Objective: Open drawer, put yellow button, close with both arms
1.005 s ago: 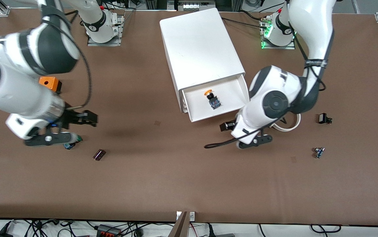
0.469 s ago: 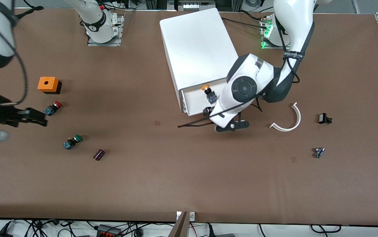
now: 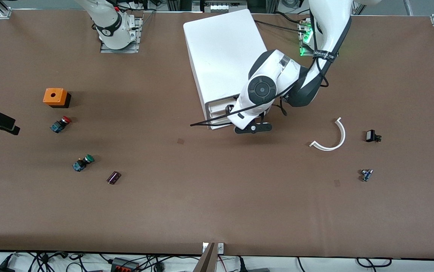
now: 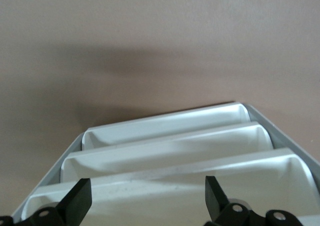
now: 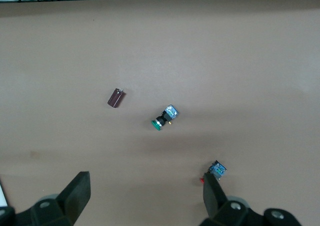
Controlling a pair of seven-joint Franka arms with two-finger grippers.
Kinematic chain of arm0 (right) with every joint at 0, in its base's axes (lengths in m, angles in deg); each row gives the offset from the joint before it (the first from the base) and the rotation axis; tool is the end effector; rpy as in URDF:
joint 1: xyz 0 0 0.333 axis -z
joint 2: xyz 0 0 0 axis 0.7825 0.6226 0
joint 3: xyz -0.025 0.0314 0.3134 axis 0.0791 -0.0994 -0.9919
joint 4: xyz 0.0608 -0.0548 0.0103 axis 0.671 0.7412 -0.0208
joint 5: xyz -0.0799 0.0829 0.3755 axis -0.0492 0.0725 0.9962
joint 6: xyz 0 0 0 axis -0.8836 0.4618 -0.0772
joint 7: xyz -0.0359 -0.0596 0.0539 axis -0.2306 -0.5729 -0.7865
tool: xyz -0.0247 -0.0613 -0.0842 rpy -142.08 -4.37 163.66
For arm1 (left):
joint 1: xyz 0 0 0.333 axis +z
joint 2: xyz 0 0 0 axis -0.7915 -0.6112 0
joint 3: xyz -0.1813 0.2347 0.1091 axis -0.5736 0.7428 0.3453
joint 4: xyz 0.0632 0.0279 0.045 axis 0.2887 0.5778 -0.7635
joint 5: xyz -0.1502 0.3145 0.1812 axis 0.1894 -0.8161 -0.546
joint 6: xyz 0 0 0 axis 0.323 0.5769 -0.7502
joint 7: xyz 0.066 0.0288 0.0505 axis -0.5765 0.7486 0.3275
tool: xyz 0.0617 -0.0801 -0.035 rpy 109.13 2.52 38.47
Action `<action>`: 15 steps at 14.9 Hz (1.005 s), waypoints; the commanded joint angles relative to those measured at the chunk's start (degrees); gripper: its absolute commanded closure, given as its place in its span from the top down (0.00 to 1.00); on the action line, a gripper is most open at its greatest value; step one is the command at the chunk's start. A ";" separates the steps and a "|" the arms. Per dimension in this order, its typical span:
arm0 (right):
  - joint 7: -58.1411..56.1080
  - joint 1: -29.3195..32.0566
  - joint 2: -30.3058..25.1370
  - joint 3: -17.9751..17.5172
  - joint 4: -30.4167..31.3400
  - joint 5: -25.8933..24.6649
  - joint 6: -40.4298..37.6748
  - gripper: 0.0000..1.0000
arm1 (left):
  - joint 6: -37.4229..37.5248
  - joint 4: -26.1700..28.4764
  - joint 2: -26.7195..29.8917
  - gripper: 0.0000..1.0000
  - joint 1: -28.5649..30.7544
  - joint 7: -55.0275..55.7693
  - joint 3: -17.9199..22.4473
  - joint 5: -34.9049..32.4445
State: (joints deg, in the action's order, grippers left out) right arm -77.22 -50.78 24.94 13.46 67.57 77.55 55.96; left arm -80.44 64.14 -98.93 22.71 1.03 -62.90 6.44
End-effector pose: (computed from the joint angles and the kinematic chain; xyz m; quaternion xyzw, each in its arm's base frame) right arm 0.6482 -0.0424 0.6077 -0.9990 0.0263 -0.0353 0.0046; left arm 0.5251 -0.4100 0.3386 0.9871 0.0601 -0.1474 0.0149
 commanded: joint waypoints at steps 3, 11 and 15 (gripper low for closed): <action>-0.35 1.57 -4.00 -1.32 5.24 -0.65 -1.24 1.00 | 1.57 2.31 2.23 1.00 0.26 0.35 -1.03 0.24; -0.17 0.25 -17.80 -1.41 25.98 -2.50 5.97 1.00 | 4.99 -1.72 4.78 1.00 7.80 -0.88 -0.24 -0.63; -0.35 0.25 -17.99 -1.41 26.00 -2.59 5.53 1.00 | 10.96 -7.00 5.57 1.00 14.75 -6.83 -0.41 -9.23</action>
State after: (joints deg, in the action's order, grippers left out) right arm -77.22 -50.52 8.51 12.42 91.57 75.85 60.14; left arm -73.03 59.70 -94.11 34.44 -1.85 -62.74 1.03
